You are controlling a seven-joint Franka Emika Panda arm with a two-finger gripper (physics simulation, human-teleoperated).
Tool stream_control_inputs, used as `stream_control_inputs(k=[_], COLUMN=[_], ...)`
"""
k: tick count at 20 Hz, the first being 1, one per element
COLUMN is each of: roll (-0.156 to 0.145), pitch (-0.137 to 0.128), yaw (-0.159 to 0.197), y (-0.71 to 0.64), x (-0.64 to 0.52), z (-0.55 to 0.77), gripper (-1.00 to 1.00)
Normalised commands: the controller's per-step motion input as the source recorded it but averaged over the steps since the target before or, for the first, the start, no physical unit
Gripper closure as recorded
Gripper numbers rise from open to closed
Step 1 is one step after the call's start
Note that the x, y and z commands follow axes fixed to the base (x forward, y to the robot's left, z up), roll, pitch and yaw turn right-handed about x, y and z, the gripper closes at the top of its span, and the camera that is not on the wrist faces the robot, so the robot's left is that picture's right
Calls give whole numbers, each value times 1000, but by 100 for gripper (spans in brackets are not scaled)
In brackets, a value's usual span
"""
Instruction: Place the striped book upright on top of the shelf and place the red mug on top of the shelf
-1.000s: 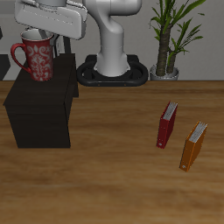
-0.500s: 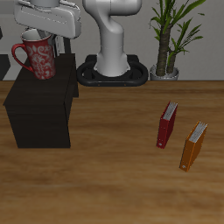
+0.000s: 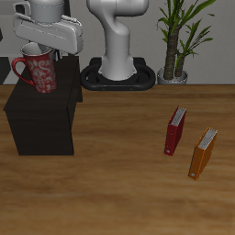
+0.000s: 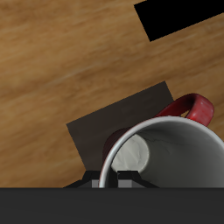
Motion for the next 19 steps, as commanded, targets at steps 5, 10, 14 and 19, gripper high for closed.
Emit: stream_control_inputs(k=[5,10,14,19], roll=[-15,30,-35,-16], pitch=[67,72,6,-7], yaw=[-43,-42,14,12], y=[-228,-97,-26,-45], x=[83,167,-3,27], z=[-189,-229,-2,34], gripper=[100,-100,-100,-100])
